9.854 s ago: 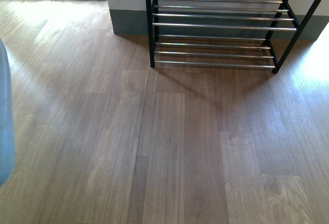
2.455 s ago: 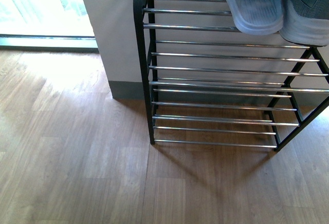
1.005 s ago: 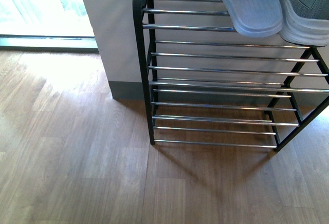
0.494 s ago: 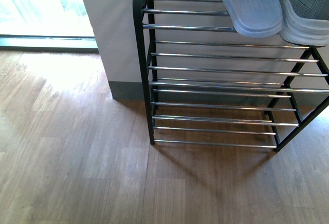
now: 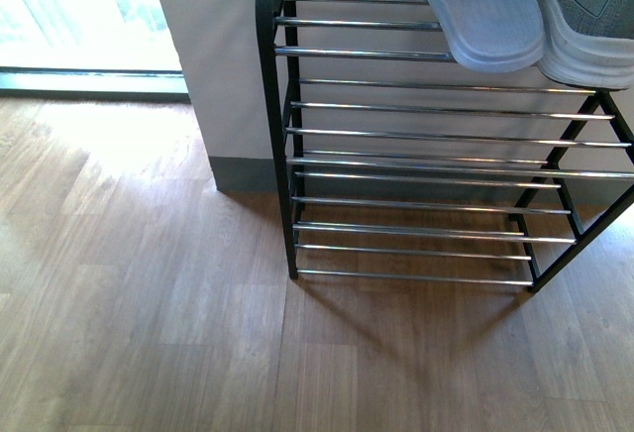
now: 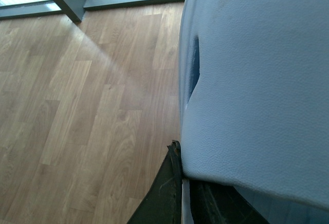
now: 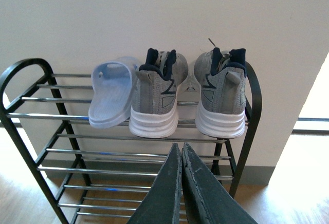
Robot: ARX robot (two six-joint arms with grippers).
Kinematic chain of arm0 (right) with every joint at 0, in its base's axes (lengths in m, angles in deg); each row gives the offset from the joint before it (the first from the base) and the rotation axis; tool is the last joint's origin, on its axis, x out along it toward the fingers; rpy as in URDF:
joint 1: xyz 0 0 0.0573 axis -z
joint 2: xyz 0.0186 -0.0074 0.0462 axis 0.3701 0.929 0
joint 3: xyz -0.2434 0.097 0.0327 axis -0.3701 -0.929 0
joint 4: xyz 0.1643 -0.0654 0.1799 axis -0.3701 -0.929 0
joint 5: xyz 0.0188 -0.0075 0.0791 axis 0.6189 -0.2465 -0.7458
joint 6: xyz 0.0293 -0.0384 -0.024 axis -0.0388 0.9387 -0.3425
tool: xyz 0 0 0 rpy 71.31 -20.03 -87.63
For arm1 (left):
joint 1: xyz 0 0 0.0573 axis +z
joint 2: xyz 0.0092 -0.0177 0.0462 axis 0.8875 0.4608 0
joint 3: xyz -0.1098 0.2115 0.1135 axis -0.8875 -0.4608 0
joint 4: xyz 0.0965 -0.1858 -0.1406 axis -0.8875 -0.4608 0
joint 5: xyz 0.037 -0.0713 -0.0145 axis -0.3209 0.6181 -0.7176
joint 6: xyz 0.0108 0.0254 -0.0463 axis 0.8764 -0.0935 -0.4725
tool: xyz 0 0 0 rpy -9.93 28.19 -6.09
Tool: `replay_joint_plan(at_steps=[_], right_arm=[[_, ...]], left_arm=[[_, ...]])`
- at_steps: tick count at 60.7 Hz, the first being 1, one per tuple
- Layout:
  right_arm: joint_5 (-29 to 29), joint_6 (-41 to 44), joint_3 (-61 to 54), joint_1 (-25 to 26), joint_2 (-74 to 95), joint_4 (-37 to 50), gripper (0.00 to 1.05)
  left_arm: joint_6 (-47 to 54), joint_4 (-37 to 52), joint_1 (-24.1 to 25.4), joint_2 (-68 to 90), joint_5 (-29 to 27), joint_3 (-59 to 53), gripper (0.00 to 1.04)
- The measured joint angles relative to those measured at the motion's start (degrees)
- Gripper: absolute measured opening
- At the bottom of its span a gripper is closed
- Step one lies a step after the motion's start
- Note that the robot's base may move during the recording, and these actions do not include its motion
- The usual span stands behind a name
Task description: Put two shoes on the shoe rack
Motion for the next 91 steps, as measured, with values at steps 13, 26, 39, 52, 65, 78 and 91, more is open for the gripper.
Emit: replay_joint_plan(at_steps=[13, 26, 39, 52, 65, 78, 91], right_arm=[[0.0, 0.0, 0.0, 0.0, -5.4, -5.4, 0.02], [0.0, 0.0, 0.0, 0.0, -9.2, -9.1, 0.02], [0.0, 0.0, 0.0, 0.0, -12.3, -12.2, 0.02], [0.0, 0.0, 0.0, -0.1, -20.0, -21.9, 0.02], [0.0, 0.0, 0.0, -0.1, -23.3, -23.5, 0.02], [0.0, 0.0, 0.0, -0.1, -23.4, -23.5, 0.19], [-0.2, 0.0, 0.0, -0.1, -23.4, -23.5, 0.64]], left_arm=[[0.0, 0.0, 0.0, 0.0, 0.0, 0.0, 0.02], [0.0, 0.0, 0.0, 0.0, 0.0, 0.0, 0.02], [0.0, 0.0, 0.0, 0.0, 0.0, 0.0, 0.02], [0.0, 0.0, 0.0, 0.0, 0.0, 0.0, 0.02], [0.0, 0.0, 0.0, 0.0, 0.0, 0.0, 0.02], [0.0, 0.0, 0.0, 0.0, 0.0, 0.0, 0.02], [0.0, 0.0, 0.0, 0.0, -0.2, 0.0, 0.02]])
